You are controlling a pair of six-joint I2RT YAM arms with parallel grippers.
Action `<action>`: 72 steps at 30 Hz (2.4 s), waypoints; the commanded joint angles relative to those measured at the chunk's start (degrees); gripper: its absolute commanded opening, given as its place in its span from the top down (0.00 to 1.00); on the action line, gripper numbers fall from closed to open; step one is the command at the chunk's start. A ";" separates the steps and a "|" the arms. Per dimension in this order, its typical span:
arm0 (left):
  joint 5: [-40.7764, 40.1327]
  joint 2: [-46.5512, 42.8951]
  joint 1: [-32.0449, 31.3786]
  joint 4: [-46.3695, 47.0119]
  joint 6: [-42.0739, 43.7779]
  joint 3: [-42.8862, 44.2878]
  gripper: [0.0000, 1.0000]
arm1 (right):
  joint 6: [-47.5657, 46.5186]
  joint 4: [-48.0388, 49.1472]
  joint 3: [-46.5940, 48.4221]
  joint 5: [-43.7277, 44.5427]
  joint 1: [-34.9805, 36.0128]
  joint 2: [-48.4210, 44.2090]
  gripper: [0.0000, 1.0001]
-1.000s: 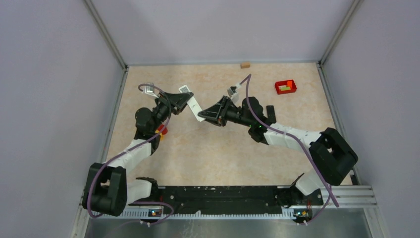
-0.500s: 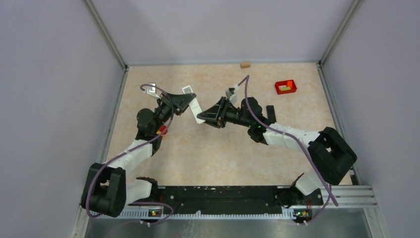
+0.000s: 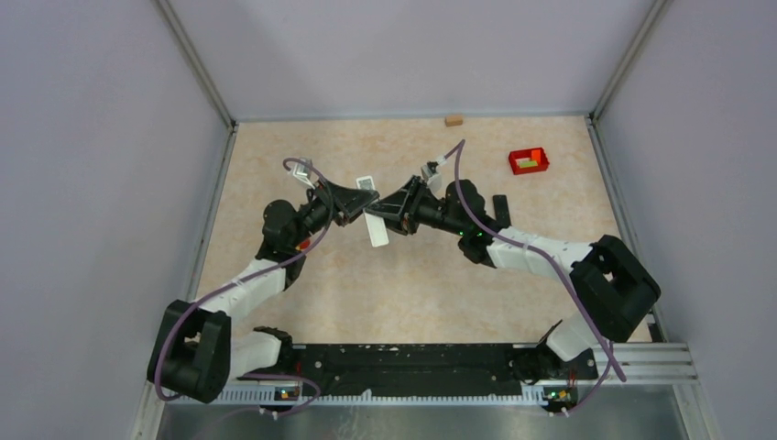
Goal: Load the batteries into the remote control
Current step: Load the battery cover into the remote control, then place the remote control at the center of the board.
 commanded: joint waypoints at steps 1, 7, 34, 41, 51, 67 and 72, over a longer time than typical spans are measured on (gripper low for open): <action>9.55 -3.26 -1.87 3.31 0.37 2.83 1.00 | -1.44 0.11 0.53 8.88 -1.78 0.35 0.57; 9.91 -1.36 -1.16 -1.07 3.81 5.81 1.00 | -8.51 2.54 -1.31 4.94 -1.91 -2.61 0.41; 14.56 4.48 -0.04 1.57 1.25 8.14 1.00 | -37.94 -1.62 -1.49 -16.29 -2.22 -7.26 0.57; 13.89 3.42 -0.12 1.49 1.14 7.14 1.00 | -32.82 -2.04 -1.61 -6.55 -2.28 -6.12 0.79; 13.42 2.53 -0.13 1.98 1.09 5.22 1.00 | -16.81 1.35 -4.40 3.66 -3.83 -5.33 0.85; 13.62 3.64 -0.04 2.69 1.91 7.29 1.00 | -24.59 8.88 -1.50 -15.36 -4.11 -2.02 0.58; 13.71 3.79 -0.02 2.96 1.91 7.87 1.00 | -27.62 7.57 -2.15 -17.01 -4.15 -2.05 0.52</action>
